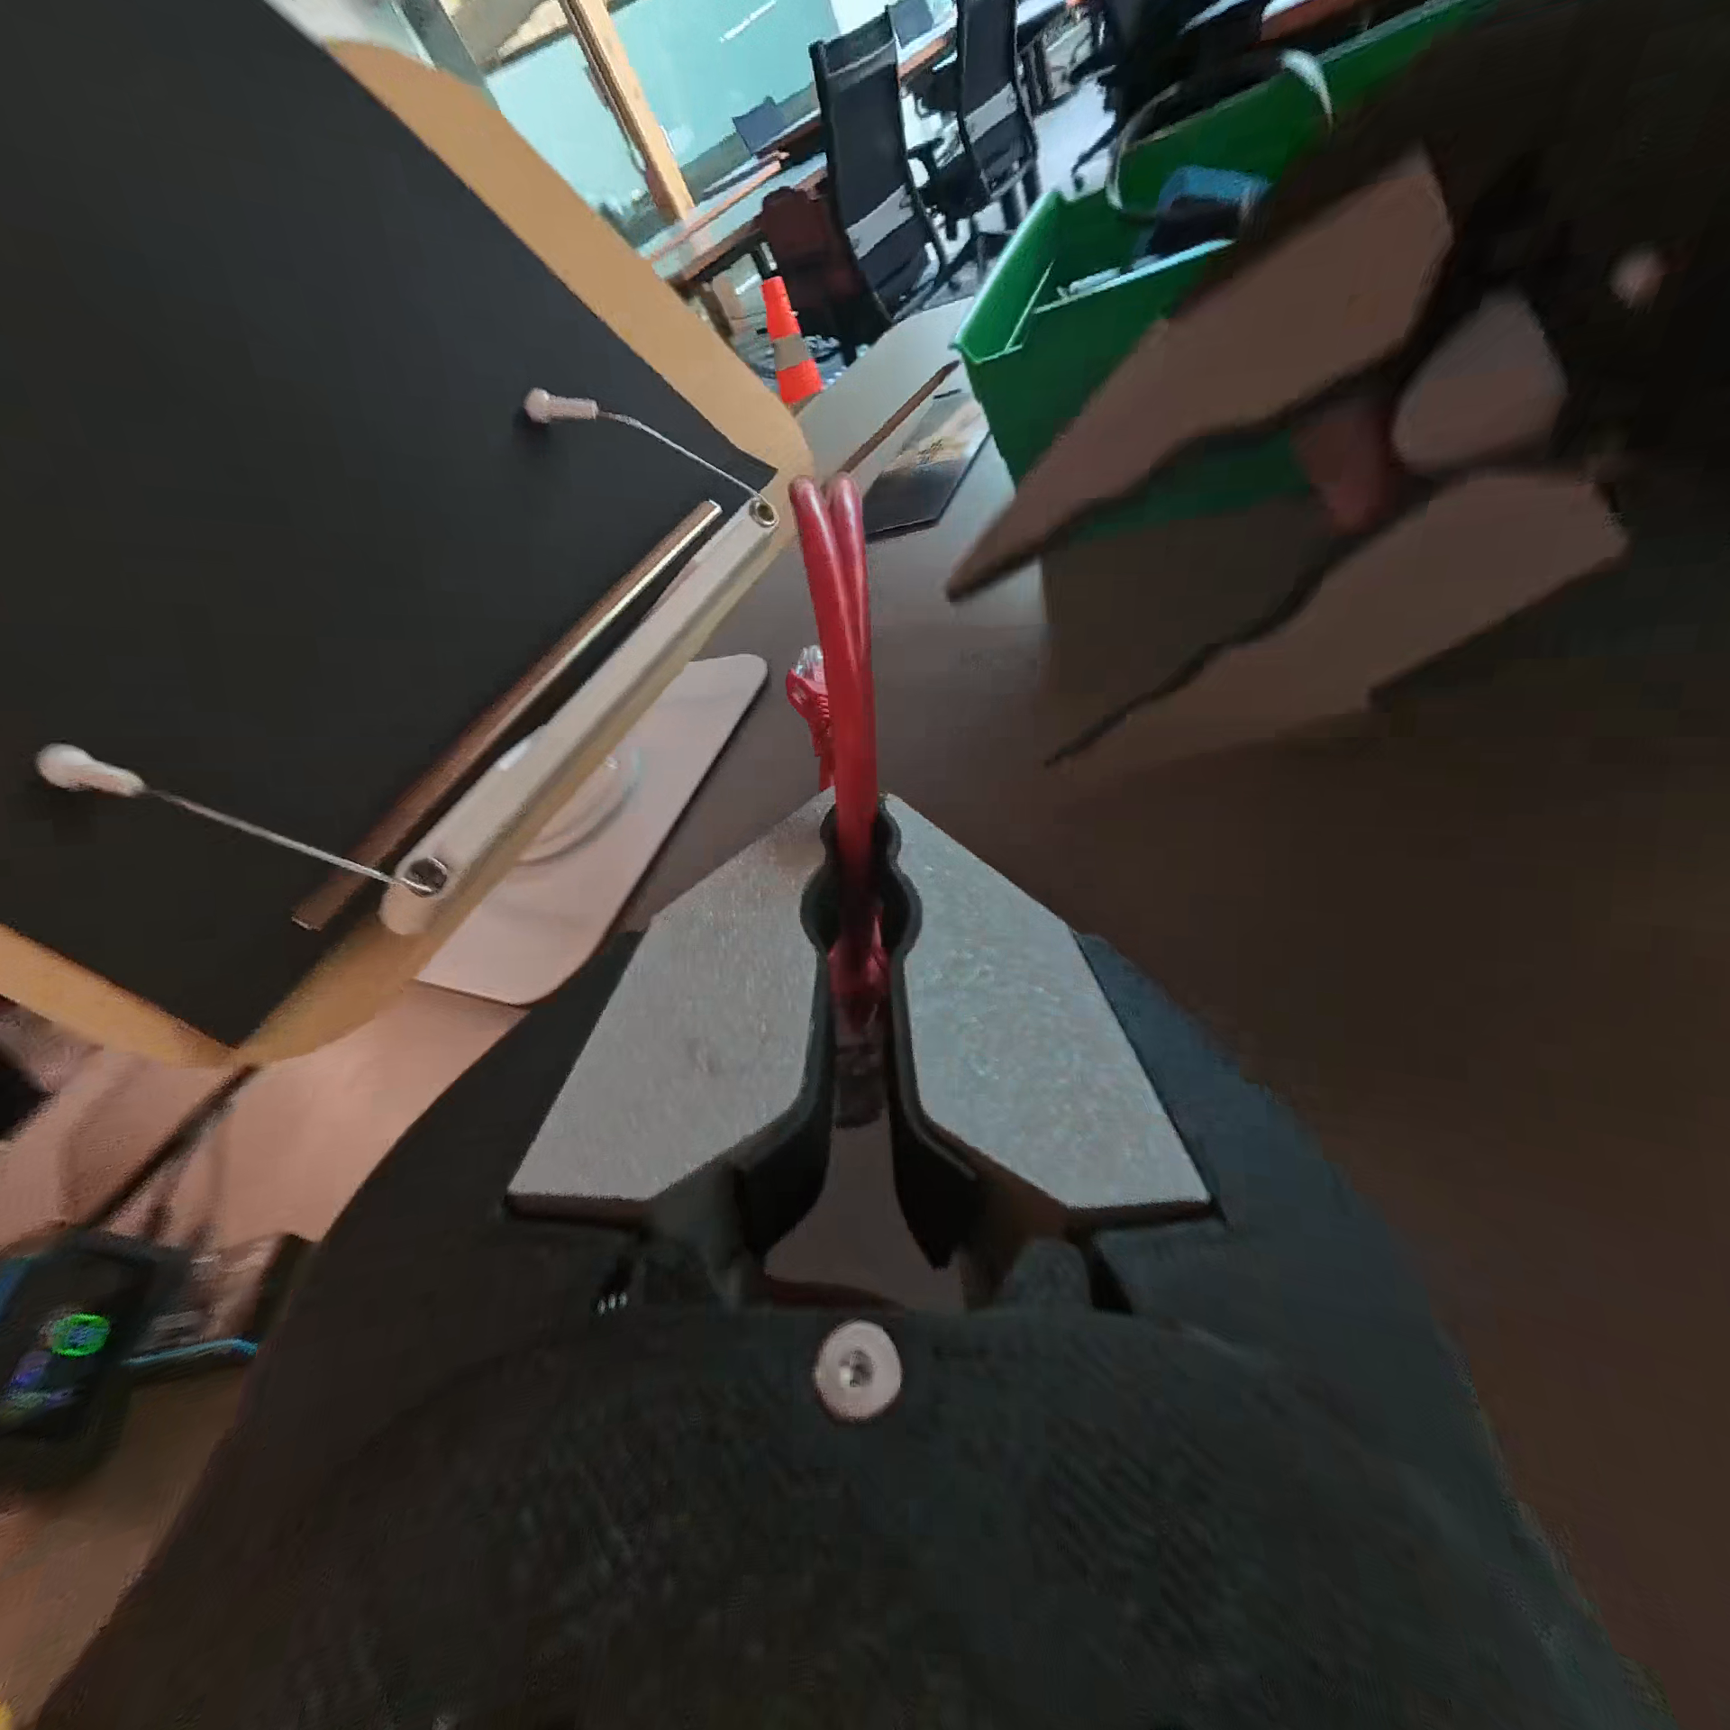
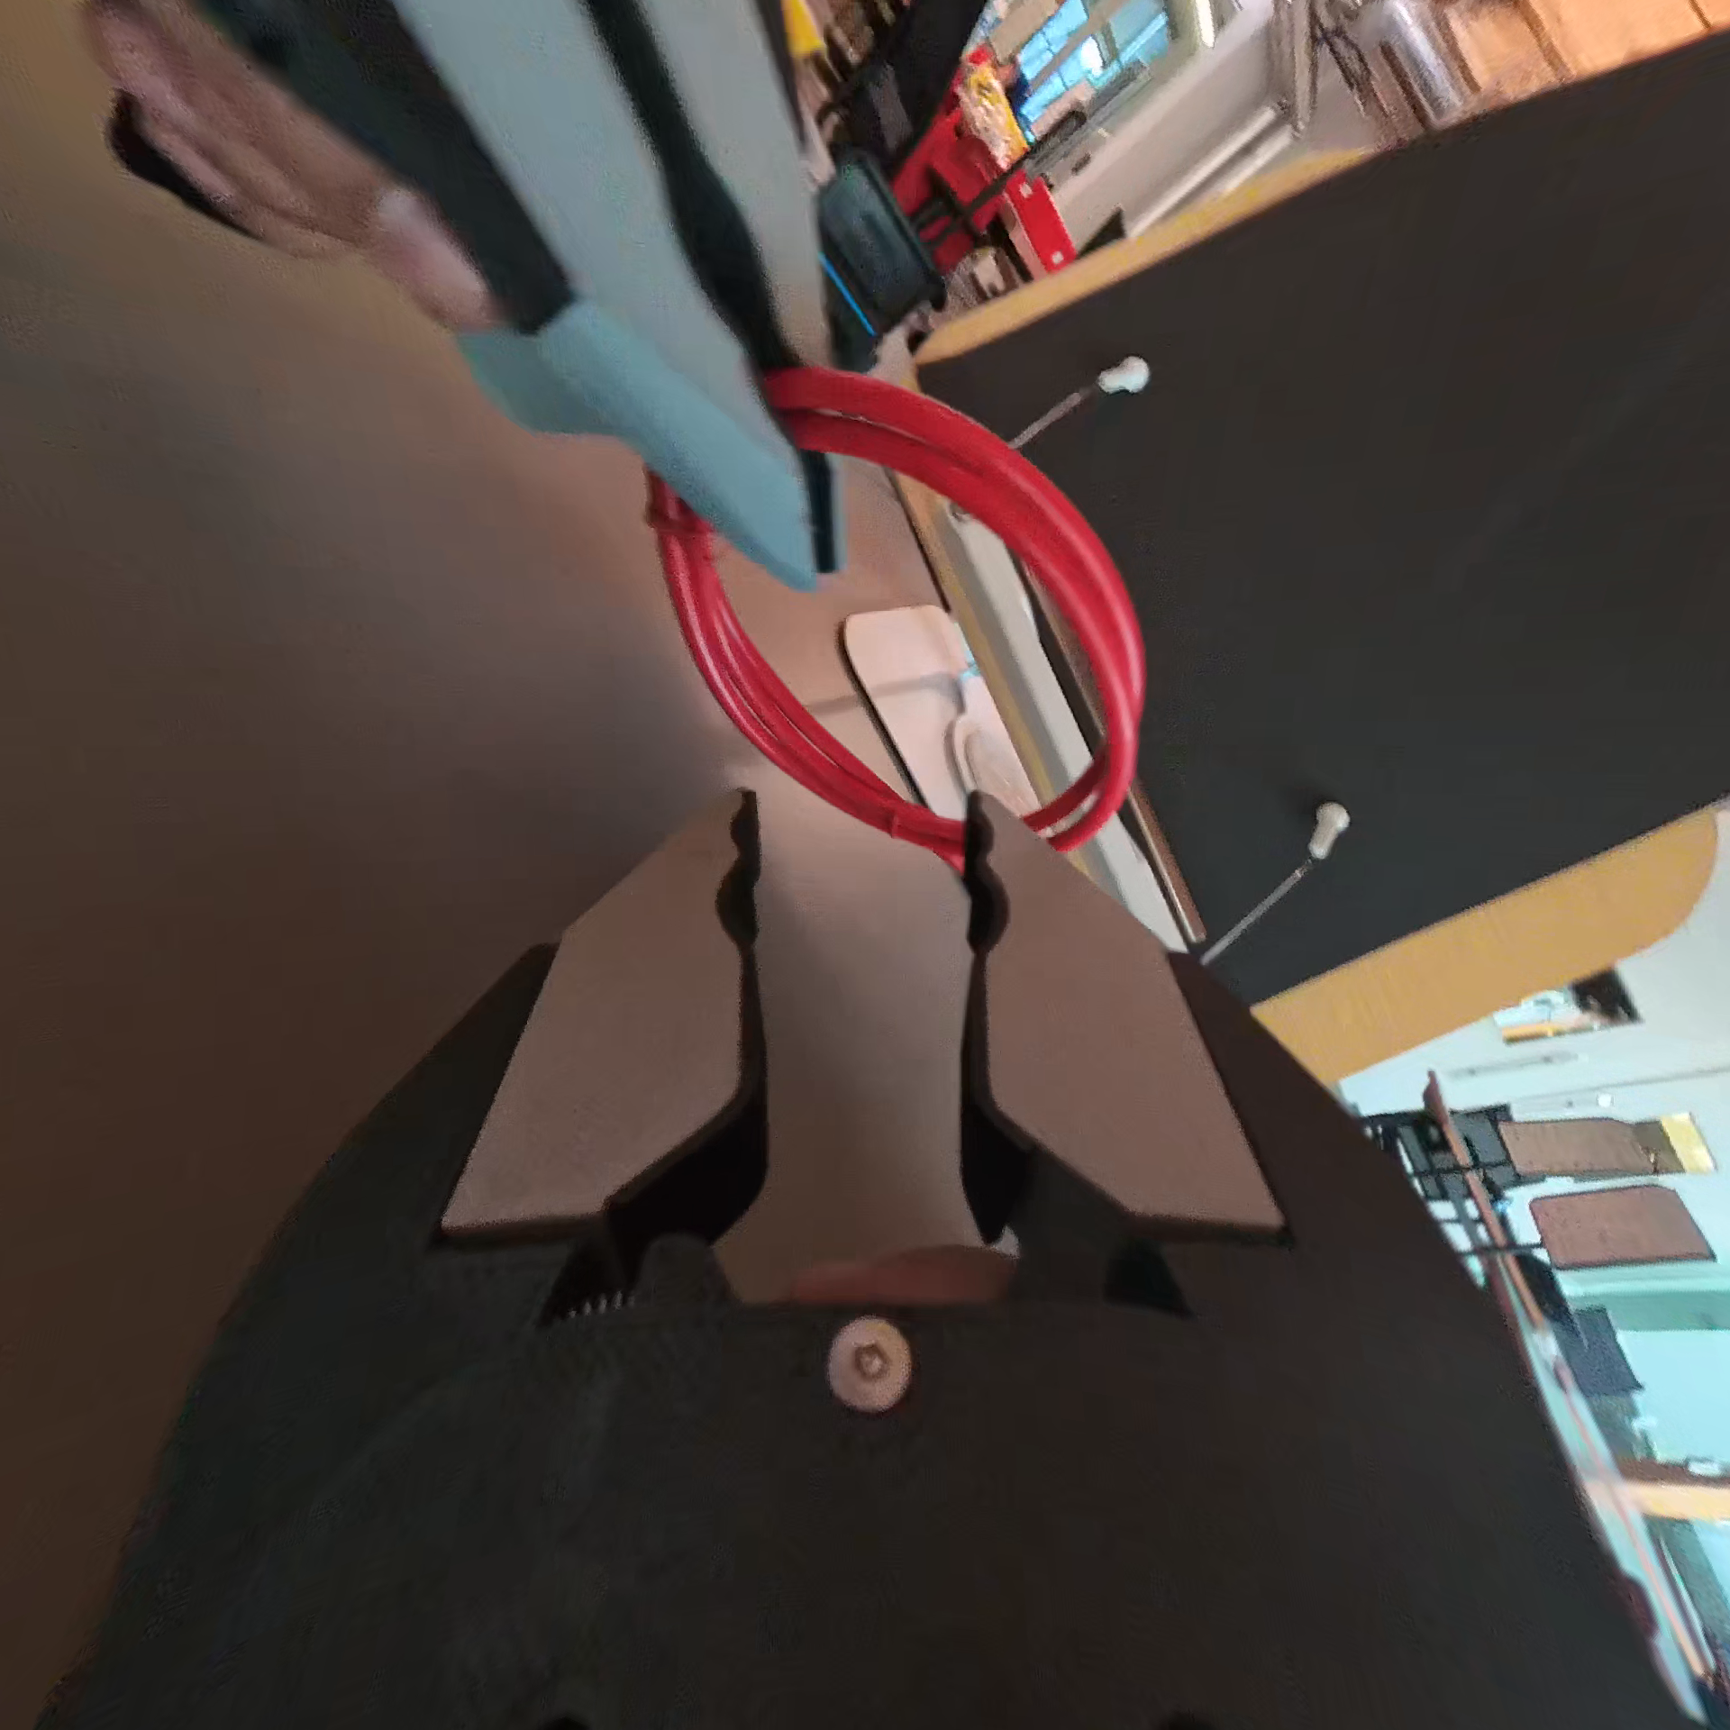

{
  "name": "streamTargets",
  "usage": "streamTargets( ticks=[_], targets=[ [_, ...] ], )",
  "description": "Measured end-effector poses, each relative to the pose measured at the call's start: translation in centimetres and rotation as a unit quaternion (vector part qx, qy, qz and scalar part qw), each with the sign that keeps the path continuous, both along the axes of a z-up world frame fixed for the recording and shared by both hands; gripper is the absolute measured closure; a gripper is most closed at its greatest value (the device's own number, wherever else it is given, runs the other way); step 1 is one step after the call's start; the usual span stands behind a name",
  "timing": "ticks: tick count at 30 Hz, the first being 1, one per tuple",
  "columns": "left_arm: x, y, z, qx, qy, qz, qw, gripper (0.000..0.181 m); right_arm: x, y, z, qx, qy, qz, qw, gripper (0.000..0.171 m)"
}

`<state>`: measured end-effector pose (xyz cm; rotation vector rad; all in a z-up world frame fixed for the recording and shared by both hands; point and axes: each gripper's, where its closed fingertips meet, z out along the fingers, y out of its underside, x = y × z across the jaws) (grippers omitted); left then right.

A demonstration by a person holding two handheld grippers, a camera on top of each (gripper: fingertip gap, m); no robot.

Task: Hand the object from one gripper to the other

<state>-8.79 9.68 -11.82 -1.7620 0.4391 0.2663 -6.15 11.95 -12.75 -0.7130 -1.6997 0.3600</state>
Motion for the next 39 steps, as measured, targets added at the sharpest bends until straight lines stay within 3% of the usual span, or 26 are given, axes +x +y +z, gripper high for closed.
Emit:
streamTargets(
  ticks=[2,6,9,14,16,18,21,25,29,34,39],
  targets=[
    [1.0,0.0,-0.4,0.006,0.074,-0.013,0.997,0.181,0.2,1.0,0.3,-0.009,0.004,-0.017,1.000,0.113],
    [2.7,-0.3,-1.3,0.014,0.212,-0.036,0.977,0.181,0.2,1.2,-0.1,0.009,-0.003,-0.023,1.000,0.110],
    [2.7,-0.6,-1.0,0.020,0.230,-0.041,0.972,0.181,0.5,2.4,0.3,0.045,0.001,-0.052,0.998,0.120],
    [2.8,-0.8,-1.2,0.017,0.217,-0.054,0.975,0.181,1.2,4.9,1.7,0.002,0.023,-0.093,0.995,0.086],
    [4.4,-0.9,-0.8,0.034,0.200,-0.082,0.976,0.181,1.1,2.9,1.6,0.013,0.026,-0.043,0.999,0.090],
    [5.2,-0.9,-0.5,0.038,0.182,-0.092,0.978,0.181,1.1,0.7,0.6,0.042,0.012,0.003,0.999,0.104],
    [6.2,-1.4,-1.4,0.024,0.183,-0.127,0.975,0.181,0.8,0.9,1.0,0.066,0.022,-0.026,0.997,0.134],
    [5.7,-1.0,0.1,0.051,0.112,-0.106,0.987,0.172,0.9,2.1,1.6,0.041,0.024,-0.060,0.997,0.171],
    [3.3,-0.6,1.6,0.071,0.043,-0.049,0.995,0.148,1.7,4.8,4.1,0.046,0.083,-0.130,0.987,0.171],
    [1.5,-0.3,1.8,0.041,-0.112,-0.033,0.992,0.138,2.5,7.2,5.3,0.034,0.116,-0.189,0.975,0.171],
    [-0.3,-0.3,0.4,0.016,-0.080,-0.009,0.997,0.134,3.0,7.8,5.9,-0.039,0.130,-0.183,0.974,0.171]
  ],
)
